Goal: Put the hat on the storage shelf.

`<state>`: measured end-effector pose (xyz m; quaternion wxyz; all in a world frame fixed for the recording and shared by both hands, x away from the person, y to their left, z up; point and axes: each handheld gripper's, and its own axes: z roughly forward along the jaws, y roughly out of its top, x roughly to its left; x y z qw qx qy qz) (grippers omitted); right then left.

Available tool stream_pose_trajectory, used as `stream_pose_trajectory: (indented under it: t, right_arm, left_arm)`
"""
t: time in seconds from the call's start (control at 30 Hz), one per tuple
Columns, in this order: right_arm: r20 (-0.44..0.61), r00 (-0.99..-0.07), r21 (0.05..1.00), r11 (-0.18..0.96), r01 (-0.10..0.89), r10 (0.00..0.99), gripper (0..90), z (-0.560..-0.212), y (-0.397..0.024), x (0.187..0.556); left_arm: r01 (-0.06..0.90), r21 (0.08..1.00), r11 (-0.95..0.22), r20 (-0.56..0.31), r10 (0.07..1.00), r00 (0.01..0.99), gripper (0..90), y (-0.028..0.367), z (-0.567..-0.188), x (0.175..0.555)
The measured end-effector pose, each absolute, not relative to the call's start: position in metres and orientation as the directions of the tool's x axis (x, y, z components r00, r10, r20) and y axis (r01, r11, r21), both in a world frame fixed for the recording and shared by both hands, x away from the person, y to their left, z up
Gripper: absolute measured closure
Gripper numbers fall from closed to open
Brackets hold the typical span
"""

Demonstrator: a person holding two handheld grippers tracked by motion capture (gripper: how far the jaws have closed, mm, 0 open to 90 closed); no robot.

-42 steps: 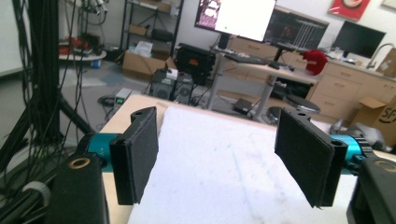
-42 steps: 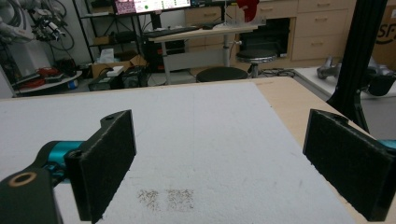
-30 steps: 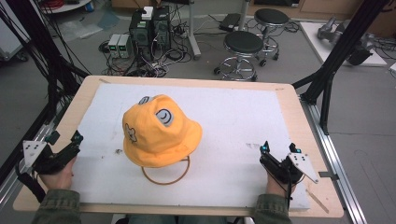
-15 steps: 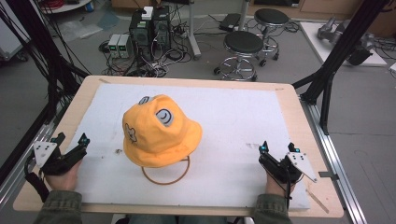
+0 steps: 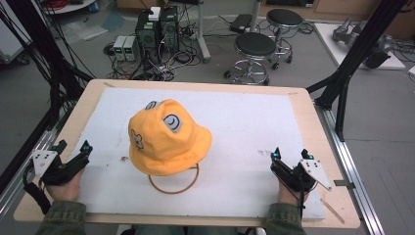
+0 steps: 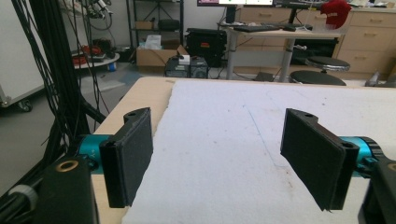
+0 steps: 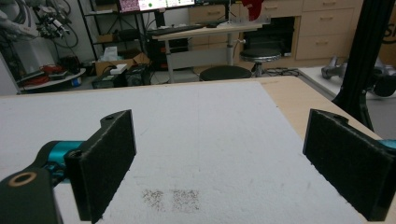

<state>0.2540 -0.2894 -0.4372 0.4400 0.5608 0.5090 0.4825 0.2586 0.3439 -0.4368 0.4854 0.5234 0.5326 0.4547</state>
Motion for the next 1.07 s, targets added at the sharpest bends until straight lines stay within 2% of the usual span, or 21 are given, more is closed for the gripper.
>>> stream_pose_trajectory:
  t: [1.07]
  right_arm:
    - [0.088, 0.018, 0.985, -0.089, 0.150, 0.996, 8.4, -0.4377, -0.2902, 0.2552]
  left_arm:
    - [0.113, 0.993, 0.042, -0.046, 0.998, 0.031, 26.5, 0.3435, -0.4374, 0.2598]
